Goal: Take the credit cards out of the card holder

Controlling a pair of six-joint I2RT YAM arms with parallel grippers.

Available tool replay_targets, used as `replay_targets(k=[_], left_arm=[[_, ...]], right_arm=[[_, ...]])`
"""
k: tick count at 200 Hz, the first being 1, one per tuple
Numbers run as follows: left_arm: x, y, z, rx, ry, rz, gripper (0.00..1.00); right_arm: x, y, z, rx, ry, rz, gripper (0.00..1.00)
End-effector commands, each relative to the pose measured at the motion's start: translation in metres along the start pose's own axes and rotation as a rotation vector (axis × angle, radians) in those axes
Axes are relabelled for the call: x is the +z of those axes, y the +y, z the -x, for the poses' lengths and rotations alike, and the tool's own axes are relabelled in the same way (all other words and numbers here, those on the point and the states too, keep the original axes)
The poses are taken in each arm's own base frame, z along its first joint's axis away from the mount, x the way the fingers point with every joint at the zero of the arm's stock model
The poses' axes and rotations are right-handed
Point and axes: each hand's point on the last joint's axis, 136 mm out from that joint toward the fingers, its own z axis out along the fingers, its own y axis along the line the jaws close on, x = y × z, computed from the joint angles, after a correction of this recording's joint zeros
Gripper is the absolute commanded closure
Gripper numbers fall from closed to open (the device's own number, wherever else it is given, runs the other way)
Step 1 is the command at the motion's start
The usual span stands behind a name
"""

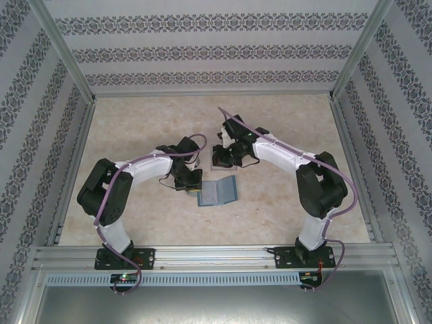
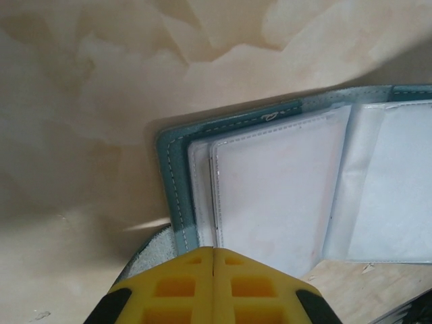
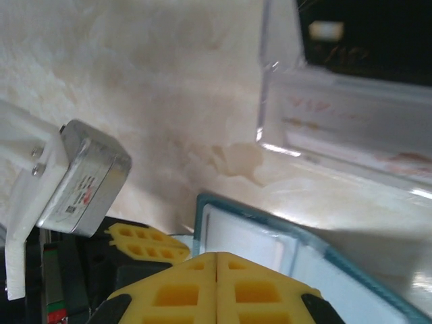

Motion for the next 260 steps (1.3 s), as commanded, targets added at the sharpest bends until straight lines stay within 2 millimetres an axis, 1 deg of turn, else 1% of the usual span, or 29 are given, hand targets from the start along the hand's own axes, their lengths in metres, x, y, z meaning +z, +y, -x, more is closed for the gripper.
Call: replay_targets(k=[1,18,56,85,117,160,193,233,260], left_arm=[[0.008,0.007,-0.003,-0.011,0.026,-0.005,0.99],[0.010,0.011,-0.005,-0.017,0.032,0.005,1.00],[0.015,0.013,-0.007,-0.017,0.047,0.008,1.00],[0.019,0.018,-0.011,-0.024,0.066,0.022,1.00],[0.021,0.019,-0.013,-0.027,0.076,0.022,1.00],[0.020,0.018,-0.012,-0.027,0.075,0.017,1.00],[0.019,0.018,-0.013,-0.025,0.072,0.017,1.00],[0.018,0.018,-0.015,-0.025,0.078,0.017,1.00],[0.018,0.018,-0.015,-0.027,0.076,0.017,1.00]], right_arm=[[0.000,0.013,-0.008,0.036,-0.001,0.048,0.93],[0.006,0.013,-0.014,0.057,0.014,0.052,0.94],[0.019,0.013,-0.030,0.082,0.057,0.050,0.95],[0.031,0.007,-0.043,0.099,0.094,0.036,0.95],[0.042,0.003,-0.055,0.118,0.123,0.036,0.95],[0.059,0.004,-0.070,0.127,0.177,0.049,0.95],[0.069,0.004,-0.076,0.129,0.194,0.045,0.95],[0.078,0.003,-0.080,0.132,0.209,0.041,0.88],[0.082,0.001,-0.082,0.136,0.217,0.036,0.88]])
